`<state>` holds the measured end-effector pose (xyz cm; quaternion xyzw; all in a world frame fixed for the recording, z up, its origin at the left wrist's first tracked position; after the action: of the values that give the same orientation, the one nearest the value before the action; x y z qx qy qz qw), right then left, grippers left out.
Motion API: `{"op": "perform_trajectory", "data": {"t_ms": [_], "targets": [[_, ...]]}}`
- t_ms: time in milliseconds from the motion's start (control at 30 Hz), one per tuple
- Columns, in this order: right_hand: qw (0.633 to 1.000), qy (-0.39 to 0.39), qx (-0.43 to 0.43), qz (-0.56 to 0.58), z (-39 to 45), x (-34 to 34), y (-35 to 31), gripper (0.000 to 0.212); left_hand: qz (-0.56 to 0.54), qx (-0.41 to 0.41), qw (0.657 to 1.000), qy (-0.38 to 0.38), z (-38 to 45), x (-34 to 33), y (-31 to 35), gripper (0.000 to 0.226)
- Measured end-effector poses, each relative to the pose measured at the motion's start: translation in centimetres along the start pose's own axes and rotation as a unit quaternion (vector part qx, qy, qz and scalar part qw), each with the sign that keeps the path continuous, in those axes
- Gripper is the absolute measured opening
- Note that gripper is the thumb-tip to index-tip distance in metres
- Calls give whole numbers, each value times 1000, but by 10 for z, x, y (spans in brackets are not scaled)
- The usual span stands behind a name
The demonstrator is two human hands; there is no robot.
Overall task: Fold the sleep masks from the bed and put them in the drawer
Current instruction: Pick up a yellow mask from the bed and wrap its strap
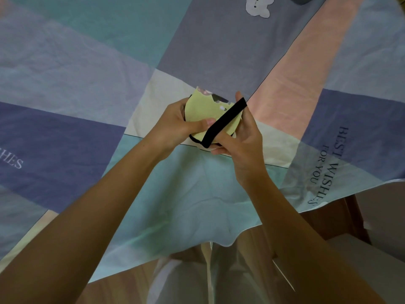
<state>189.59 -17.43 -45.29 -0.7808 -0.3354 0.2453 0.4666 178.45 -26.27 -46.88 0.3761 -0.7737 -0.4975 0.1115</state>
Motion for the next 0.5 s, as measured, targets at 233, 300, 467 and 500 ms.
{"op": "perform_trajectory", "data": {"t_ms": [233,300,467,500], "targets": [[996,-33,-67,-39,6,5,6,45,73,25,994,-80,-7,-9,4,35],[993,-40,-96,-51,10,7,10,40,50,44,996,-67,-9,-11,4,31],[987,-77,-93,-104,13,2,7,16,34,28,995,-87,-12,-19,11,26],[986,-88,-86,-115,13,1,7,17,30,22,995,-95,-13,-21,12,32]]}}
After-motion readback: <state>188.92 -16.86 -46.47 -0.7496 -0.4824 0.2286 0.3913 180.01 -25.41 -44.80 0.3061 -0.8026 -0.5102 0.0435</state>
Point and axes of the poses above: each hand's wrist, its own z-axis towards the middle knuckle, its own x-axis out of the back of the hand, y = z × x, the point moved 6 cm from there along z, towards the middle knuckle, and after that the axes turned 7 degrees about -z, right-handed, at the moved point
